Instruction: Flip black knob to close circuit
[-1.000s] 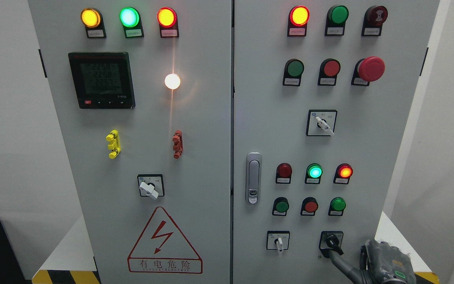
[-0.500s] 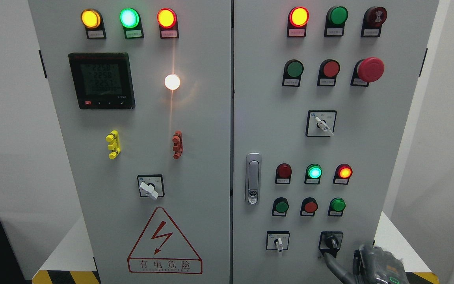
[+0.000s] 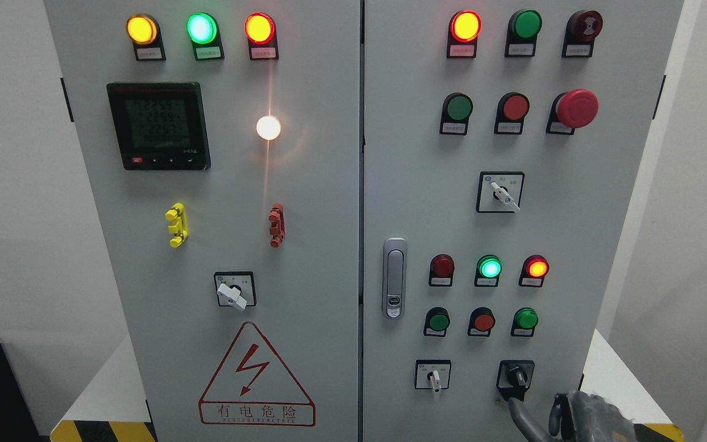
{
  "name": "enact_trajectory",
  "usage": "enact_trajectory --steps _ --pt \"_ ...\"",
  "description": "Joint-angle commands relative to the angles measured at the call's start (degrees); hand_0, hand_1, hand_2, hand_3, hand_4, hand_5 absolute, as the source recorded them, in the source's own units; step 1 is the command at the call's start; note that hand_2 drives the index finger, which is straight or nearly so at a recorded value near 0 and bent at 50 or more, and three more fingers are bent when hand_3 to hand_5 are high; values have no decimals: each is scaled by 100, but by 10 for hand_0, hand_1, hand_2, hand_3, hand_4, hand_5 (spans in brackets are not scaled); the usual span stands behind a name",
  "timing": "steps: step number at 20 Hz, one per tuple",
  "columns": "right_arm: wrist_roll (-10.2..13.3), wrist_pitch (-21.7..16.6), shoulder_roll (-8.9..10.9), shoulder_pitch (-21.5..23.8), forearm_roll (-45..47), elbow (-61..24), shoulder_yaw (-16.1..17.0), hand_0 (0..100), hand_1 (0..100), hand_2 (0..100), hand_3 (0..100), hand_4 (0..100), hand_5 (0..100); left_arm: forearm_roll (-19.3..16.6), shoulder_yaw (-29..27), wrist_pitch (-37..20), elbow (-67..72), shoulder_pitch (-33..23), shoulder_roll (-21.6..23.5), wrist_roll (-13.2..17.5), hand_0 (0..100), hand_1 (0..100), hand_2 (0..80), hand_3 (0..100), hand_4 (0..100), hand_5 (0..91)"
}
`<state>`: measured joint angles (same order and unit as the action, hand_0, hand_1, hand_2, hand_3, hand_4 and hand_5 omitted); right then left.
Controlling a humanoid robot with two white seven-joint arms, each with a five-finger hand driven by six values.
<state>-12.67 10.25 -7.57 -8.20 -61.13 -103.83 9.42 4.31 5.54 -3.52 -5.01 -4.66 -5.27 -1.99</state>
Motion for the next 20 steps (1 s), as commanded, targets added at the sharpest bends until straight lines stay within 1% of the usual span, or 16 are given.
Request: enact_trajectory --steps 1,2,3,4,5,6,7,8,9,10,11,12,14,15,17,20 --pt "133 -23 1 529 1399 -638 -573 0 102 704 953 826 743 0 0 0 0 0 0 -4 120 556 0 0 0 0" --pt "229 -23 1 669 1646 -769 -573 0 107 620 908 797 685 0 0 0 0 0 0 -4 120 556 0 0 0 0" --pt "300 -23 10 784 1918 -892 -573 0 111 551 843 740 609 0 0 0 0 0 0 -4 120 556 0 0 0 0" --pt "335 -23 18 898 2243 -1007 -573 0 114 512 800 713 579 0 0 0 0 0 0 -4 120 556 0 0 0 0" --pt "336 -23 18 978 2655 -1121 -573 0 120 394 667 605 490 0 0 0 0 0 0 -4 120 556 0 0 0 0" --pt "353 -14 18 1048 3138 -1227 -573 0 122 358 611 577 457 0 0 0 0 0 0 -4 120 556 0 0 0 0" --pt "353 3 18 1127 3656 -1323 -564 0 126 266 476 491 404 0 0 0 0 0 0 -4 120 556 0 0 0 0" --pt "353 12 27 1232 4148 -1438 -555 0 129 210 405 394 343 0 0 0 0 0 0 -4 120 556 0 0 0 0" --pt "353 21 36 1372 4614 -1552 -547 0 129 182 372 372 328 0 0 0 0 0 0 -4 120 556 0 0 0 0" --pt "353 -14 36 1530 5045 -1596 -538 0 129 122 290 310 259 0 0 0 0 0 0 -4 120 556 0 0 0 0" --pt "371 -57 45 1680 5380 -1606 -512 0 124 72 235 244 197 0 0 0 0 0 0 -4 120 556 0 0 0 0" --pt "432 -171 45 1803 5627 -1614 -511 0 119 56 218 218 172 0 0 0 0 0 0 -4 120 556 0 0 0 0" --pt "450 -522 62 2076 6163 -1614 -503 0 93 0 141 114 41 0 0 0 0 0 0 -4 120 556 0 0 0 0" --pt "441 -672 71 2242 6470 -1614 -494 0 90 0 127 89 18 0 0 0 0 0 0 -4 120 556 0 0 0 0" --pt "406 -970 89 2550 6990 -1614 -485 0 73 0 51 18 0 0 0 0 0 0 0 -4 120 556 0 0 0 0" --pt "362 -1533 141 3077 7597 -1606 -485 0 56 0 1 0 0 0 0 0 0 0 0 -4 120 556 0 0 0 0"
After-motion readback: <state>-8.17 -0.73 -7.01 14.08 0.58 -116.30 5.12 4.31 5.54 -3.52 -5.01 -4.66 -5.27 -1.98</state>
